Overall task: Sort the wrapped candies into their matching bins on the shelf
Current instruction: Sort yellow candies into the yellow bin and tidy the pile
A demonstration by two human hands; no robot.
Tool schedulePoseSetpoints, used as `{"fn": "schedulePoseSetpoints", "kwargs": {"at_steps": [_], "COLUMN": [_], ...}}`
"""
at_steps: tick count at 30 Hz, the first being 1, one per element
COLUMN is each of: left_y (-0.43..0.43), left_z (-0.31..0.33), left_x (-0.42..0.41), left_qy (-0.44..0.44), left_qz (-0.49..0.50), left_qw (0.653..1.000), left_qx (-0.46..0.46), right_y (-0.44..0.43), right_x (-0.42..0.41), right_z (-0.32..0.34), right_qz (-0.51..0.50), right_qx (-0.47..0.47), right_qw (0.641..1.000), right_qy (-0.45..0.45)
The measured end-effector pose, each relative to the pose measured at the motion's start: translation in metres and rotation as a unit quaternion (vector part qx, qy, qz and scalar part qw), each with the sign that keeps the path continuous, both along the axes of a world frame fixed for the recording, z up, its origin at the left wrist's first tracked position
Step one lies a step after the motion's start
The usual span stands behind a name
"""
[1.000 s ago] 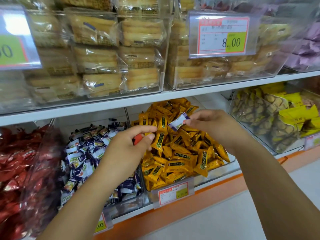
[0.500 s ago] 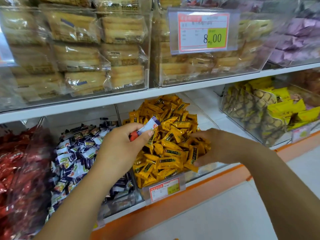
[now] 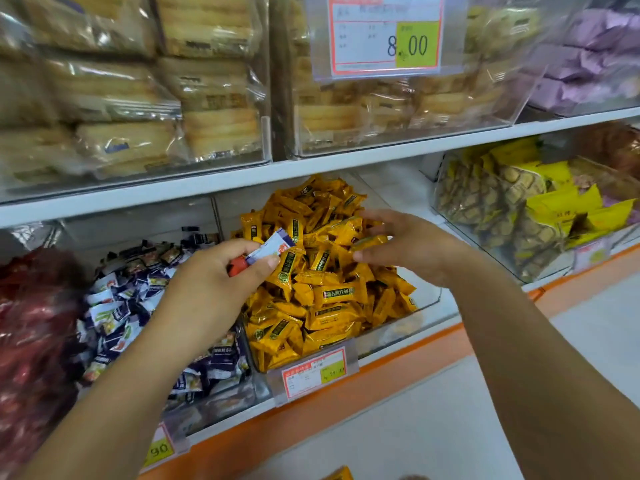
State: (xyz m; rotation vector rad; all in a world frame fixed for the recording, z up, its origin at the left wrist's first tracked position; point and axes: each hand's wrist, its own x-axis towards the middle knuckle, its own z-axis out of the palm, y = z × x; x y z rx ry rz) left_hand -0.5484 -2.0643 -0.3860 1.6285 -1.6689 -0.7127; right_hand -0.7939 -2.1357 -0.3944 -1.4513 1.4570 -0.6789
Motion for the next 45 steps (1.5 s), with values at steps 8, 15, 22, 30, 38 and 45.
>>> {"fn": "schedulePoseSetpoints", "kwargs": {"at_steps": [8,15,22,30,38,45], "left_y": [0.004,0.006,0.006,0.006,-0.002,-0.009], "left_z": [0.003,0.002,0.002,0.004,0.002,-0.006], "left_x": [-0.001,0.002,0.001,-0.001,0.007,0.016], "left_qy": [0.0,0.03,0.045,0.064,0.094,0.141], "left_qz": [-0.014,-0.011,-0.011,0.0,-0.019,-0.025], "left_qw": [1.0,0.999,0.998,0.998,0.995,0.989], "left_qx": [0.008,0.017,0.033,0.018,0.027,0.043], "right_y": [0.031,0.032,0.022,-0.005,-0.033,-0.051], "right_x": [-0.019,0.025,0.021,0.031,0.059,0.079], "right_z": [0.038,-0.017,-0.042,-0.03,-0.011,-0.021], "right_qz": [0.075,0.149,0.053,-0.019,0.0,0.039], "right_qx": [0.069,0.058,-0.077,-0.12,-0.135,-0.22], "right_qw": [0.951,0.874,0.963,0.991,0.991,0.967], "right_qy": [0.291,0.459,0.252,0.059,-0.001,0.122]}}
